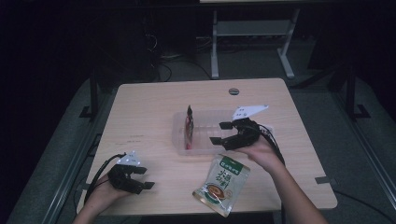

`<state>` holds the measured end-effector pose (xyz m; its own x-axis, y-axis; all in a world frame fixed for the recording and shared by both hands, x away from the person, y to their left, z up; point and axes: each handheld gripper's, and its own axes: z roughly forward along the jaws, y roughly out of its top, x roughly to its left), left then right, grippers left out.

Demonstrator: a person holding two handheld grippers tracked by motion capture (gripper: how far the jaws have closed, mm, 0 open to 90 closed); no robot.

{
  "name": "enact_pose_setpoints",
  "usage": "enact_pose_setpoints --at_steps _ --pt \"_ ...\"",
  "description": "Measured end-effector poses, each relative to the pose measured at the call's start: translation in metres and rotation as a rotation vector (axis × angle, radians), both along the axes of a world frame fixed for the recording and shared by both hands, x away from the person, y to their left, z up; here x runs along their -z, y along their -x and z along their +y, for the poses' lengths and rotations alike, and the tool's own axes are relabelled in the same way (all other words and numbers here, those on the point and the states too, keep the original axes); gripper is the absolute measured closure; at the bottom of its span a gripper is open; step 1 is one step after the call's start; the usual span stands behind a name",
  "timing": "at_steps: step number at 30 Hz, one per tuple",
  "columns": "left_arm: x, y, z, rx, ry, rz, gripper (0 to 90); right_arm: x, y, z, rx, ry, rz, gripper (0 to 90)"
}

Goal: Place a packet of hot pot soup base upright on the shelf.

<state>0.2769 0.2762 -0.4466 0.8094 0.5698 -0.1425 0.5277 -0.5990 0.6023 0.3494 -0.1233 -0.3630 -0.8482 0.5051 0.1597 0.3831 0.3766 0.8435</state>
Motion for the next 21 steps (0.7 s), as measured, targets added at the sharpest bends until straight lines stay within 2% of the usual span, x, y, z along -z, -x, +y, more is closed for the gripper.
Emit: enact_pose_setpoints --at_steps 2,6,14,21 --pt "-0.001 0.001 0.001 0.01 -0.014 -0.005 30.0 0.003 0.006 -0.005 0.004 0.011 -0.003 26.9" --pt "-0.001 0.001 0.0 0.0 0.003 0.001 30.0 0.007 0.02 -0.016 0.003 0.035 -0.005 26.9" --pt "-0.002 -0.002 -0.003 0.009 -0.01 -0.006 30.0 0.013 0.042 -0.039 0.01 0.044 -0.01 27.2" --pt "-0.003 -0.001 -0.003 0.005 -0.014 -0.016 30.0 0.03 0.06 -0.058 0.021 0.067 0.026 28.6"
